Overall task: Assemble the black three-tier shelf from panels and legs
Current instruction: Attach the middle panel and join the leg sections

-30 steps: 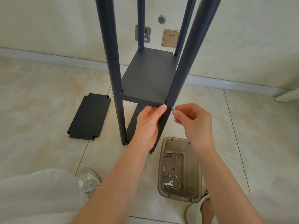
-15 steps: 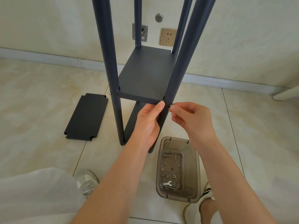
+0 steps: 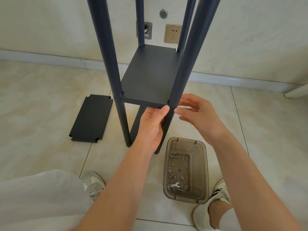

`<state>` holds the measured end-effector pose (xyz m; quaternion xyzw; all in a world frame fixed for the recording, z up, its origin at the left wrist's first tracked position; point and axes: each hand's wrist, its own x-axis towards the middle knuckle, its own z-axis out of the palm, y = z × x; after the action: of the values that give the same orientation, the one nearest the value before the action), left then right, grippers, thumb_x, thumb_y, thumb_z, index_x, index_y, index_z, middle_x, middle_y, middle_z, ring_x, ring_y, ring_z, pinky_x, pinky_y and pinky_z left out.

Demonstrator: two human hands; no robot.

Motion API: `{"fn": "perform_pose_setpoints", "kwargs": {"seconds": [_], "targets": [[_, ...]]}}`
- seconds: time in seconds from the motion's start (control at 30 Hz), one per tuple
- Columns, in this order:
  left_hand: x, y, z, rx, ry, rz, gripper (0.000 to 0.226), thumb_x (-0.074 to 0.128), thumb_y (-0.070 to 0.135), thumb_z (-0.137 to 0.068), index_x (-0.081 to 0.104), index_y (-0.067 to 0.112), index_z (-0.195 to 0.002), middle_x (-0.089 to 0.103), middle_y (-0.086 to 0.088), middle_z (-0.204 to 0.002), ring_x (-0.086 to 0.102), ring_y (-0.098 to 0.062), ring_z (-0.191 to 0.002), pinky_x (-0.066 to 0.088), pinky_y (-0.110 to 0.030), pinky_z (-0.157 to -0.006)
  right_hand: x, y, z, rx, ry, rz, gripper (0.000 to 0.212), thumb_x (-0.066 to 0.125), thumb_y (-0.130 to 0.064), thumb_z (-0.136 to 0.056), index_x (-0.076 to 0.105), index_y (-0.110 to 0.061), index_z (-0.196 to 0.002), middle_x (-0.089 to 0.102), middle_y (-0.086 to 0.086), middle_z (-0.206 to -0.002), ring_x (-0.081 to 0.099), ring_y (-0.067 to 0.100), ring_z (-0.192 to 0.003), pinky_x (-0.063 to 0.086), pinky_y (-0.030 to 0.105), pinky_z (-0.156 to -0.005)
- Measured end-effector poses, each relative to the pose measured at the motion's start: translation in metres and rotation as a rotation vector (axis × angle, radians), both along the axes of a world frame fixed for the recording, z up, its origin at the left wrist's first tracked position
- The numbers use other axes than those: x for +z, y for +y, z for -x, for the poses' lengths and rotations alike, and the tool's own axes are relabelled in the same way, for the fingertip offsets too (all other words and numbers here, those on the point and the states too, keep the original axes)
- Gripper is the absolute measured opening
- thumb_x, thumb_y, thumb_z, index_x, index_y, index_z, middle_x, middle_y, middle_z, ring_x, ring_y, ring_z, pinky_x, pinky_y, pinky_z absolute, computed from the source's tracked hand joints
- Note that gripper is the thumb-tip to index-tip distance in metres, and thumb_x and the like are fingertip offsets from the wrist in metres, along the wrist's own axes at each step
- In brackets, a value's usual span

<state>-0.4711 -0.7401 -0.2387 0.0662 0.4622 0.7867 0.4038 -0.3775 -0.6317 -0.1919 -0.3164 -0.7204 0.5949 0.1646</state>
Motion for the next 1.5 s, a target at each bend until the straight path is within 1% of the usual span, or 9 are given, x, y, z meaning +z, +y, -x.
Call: {"fn": "perform_pose_setpoints", "kwargs": {"seconds": [0.17,0.4,0.6,0.7,0.8,0.93,1.23,1.37,1.5], "targets": [[-0.002,-0.012,-0.010,0.033,-0.071,0.080,0.014,0.069,0.019,-0.092,0.069,0.020,-0.106,0.077,0.005,-0.101,0.073,-0.009,-0.096,0.054,-0.012,-0.069,-0.009,-0.003,-0.006,0.108,0.079,0.163,0.031,0.071,-0.006,-0.087,0.068,-0.020,-0.115,0.076,-0.001,-0.106,0.070,0.016,-0.104,0.053,0.033,-0.098],[-0.002,-0.030,-0.019,0.035,-0.013,0.208,0.015,0.065,0.022,-0.097,0.070,0.020,-0.112,0.077,0.013,-0.100,0.071,0.001,-0.091,0.051,-0.007,-0.059,-0.012,-0.008,-0.011,0.098,0.081,0.143,0.035,0.077,0.002,-0.079,0.075,-0.021,-0.106,0.077,0.000,-0.099,0.073,0.016,-0.096,0.056,0.029,-0.093],[0.000,-0.034,-0.023,0.018,0.126,0.361,0.012,0.065,0.029,-0.098,0.072,0.027,-0.107,0.075,0.021,-0.101,0.068,0.004,-0.096,0.041,-0.019,-0.079,-0.012,-0.013,-0.014,0.076,0.080,0.123,0.033,0.078,-0.001,-0.079,0.075,-0.025,-0.101,0.077,-0.003,-0.099,0.072,0.012,-0.098,0.053,0.028,-0.096],[0.000,-0.038,-0.020,0.041,0.356,0.546,0.007,0.068,0.037,-0.094,0.072,0.032,-0.092,0.074,0.021,-0.090,0.067,0.002,-0.095,0.042,-0.014,-0.075,-0.010,-0.012,-0.013,0.085,0.062,0.118,0.031,0.078,-0.002,-0.080,0.075,-0.023,-0.102,0.077,-0.002,-0.099,0.072,0.012,-0.097,0.051,0.034,-0.102],[-0.006,-0.052,-0.026,0.205,0.921,0.707,0.016,0.075,0.034,-0.089,0.069,0.027,-0.077,0.069,0.016,-0.073,0.064,-0.005,-0.073,0.038,-0.001,-0.071,-0.008,-0.012,-0.013,0.099,0.061,0.125,0.031,0.077,0.000,-0.080,0.075,-0.026,-0.096,0.078,-0.006,-0.091,0.073,0.011,-0.093,0.050,0.034,-0.103],[-0.005,-0.053,-0.027,0.327,1.473,0.641,0.031,0.087,0.029,-0.077,0.072,0.014,-0.100,0.067,0.005,-0.098,0.053,-0.012,-0.096,0.041,-0.014,-0.090,-0.010,-0.009,-0.014,0.115,0.078,0.156,0.031,0.074,0.003,-0.081,0.076,-0.015,-0.106,0.077,0.002,-0.097,0.073,0.015,-0.096,0.050,0.036,-0.103],[0.012,-0.034,-0.016,0.204,1.518,0.784,0.036,0.084,0.037,-0.079,0.071,0.018,-0.106,0.067,0.003,-0.108,0.050,-0.024,-0.112,0.036,-0.041,-0.094,-0.011,-0.004,-0.020,0.178,0.052,0.287,0.018,0.063,-0.019,-0.096,0.074,-0.030,-0.104,0.075,-0.003,-0.110,0.068,0.015,-0.108,0.052,0.042,-0.101],[0.011,-0.034,-0.021,0.242,1.561,0.797,0.034,0.084,0.031,-0.080,0.072,0.015,-0.107,0.070,-0.001,-0.111,0.057,-0.029,-0.120,0.033,-0.050,-0.106,-0.012,-0.006,-0.010,-0.016,0.023,0.341,0.014,0.053,-0.020,-0.102,0.063,-0.013,-0.109,0.075,0.011,-0.105,0.072,0.022,-0.098,0.055,0.044,-0.096],[0.011,-0.035,-0.017,0.206,1.609,0.747,0.036,0.081,0.026,-0.084,0.074,0.015,-0.117,0.071,0.002,-0.124,0.045,-0.024,-0.142,0.002,-0.052,-0.124,-0.010,-0.019,0.007,0.028,-0.105,0.263,0.038,0.050,-0.036,-0.103,0.067,-0.006,-0.117,0.073,0.013,-0.107,0.070,0.023,-0.101,0.056,0.039,-0.095]]}}
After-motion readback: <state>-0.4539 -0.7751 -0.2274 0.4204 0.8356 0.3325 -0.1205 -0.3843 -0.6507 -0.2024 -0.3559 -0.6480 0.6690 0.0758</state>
